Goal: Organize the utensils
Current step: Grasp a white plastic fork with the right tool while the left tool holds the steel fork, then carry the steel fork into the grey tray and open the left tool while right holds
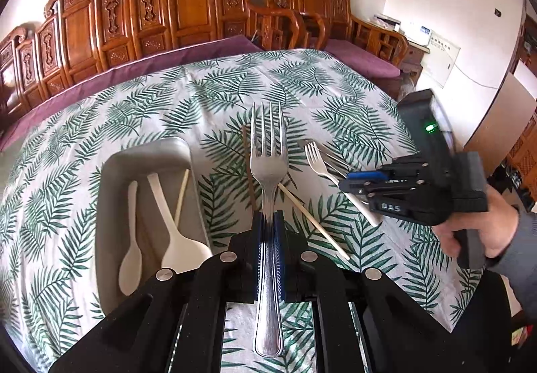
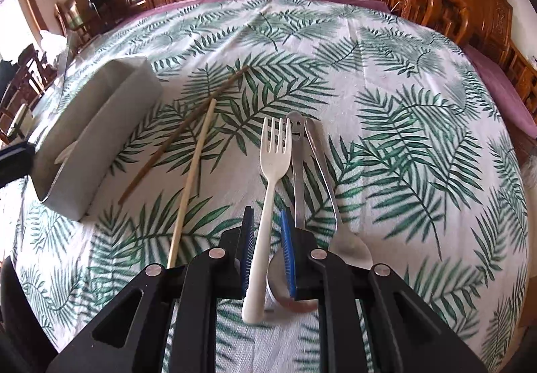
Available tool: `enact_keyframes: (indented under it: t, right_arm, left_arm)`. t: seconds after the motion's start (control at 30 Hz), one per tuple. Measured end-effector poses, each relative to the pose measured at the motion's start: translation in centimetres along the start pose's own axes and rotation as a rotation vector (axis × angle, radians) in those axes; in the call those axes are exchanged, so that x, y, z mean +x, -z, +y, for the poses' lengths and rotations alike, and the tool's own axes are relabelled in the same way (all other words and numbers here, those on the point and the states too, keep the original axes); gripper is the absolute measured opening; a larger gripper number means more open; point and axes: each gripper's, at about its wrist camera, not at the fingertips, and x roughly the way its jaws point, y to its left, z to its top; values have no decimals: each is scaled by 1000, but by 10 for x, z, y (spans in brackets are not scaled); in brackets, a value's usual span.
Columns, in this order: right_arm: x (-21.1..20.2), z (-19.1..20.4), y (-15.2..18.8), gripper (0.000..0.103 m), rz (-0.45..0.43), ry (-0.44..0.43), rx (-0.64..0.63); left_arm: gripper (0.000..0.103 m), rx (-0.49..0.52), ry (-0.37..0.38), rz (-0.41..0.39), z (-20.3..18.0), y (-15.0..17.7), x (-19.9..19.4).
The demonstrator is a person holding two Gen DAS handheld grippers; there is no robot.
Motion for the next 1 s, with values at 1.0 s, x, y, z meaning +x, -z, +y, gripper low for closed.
enact_keyframes:
  t: [1.0]
  right_arm:
    - [-36, 55, -22, 8, -61, -18, -82]
  left_arm:
    - [6, -82, -108, -26, 72, -10, -16]
